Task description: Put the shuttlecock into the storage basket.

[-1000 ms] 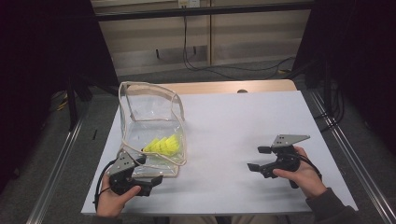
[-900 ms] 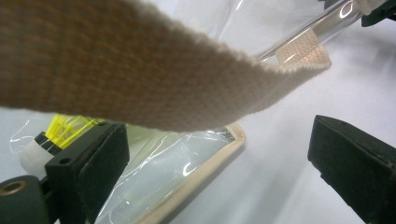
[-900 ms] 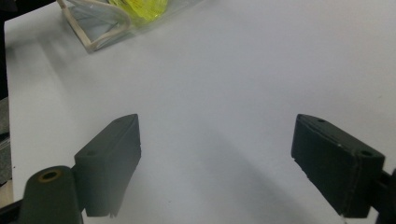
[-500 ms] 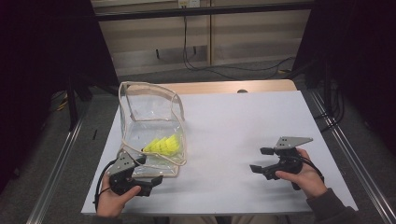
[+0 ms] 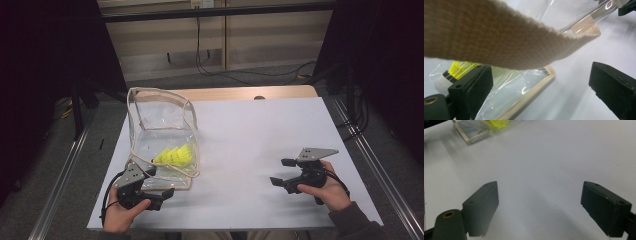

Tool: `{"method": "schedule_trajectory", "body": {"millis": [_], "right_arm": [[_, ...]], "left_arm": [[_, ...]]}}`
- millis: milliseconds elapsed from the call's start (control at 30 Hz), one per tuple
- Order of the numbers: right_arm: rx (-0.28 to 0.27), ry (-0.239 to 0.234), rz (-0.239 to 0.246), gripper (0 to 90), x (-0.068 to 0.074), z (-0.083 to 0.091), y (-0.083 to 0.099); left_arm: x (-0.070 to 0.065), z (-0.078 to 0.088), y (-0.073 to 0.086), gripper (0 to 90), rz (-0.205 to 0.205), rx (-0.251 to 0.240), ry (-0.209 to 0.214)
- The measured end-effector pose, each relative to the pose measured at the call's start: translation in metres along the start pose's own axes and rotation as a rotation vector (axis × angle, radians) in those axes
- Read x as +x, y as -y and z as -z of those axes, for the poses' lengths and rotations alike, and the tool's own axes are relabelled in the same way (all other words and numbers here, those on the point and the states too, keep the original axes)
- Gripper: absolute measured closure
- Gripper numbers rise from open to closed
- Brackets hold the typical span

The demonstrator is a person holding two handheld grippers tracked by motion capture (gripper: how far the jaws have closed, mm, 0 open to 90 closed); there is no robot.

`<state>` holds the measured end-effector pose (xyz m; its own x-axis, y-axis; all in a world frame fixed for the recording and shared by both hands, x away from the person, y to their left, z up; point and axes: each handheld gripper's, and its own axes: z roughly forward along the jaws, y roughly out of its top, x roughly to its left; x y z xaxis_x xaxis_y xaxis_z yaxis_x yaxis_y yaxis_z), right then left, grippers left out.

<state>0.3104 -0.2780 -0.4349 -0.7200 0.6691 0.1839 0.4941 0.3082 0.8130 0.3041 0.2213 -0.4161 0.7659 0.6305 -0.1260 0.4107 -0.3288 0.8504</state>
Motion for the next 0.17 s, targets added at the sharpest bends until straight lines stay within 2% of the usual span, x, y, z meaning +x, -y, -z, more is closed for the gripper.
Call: {"method": "schedule_trajectory", "body": {"millis": [167], "right_arm": [[0.003, 0.000, 0.001, 14.5, -0.0003, -0.0011, 0.0006]], "left_arm": [[-0.0002, 0.0008, 0.0009, 5.4, 0.000, -0.005, -0.003]]}}
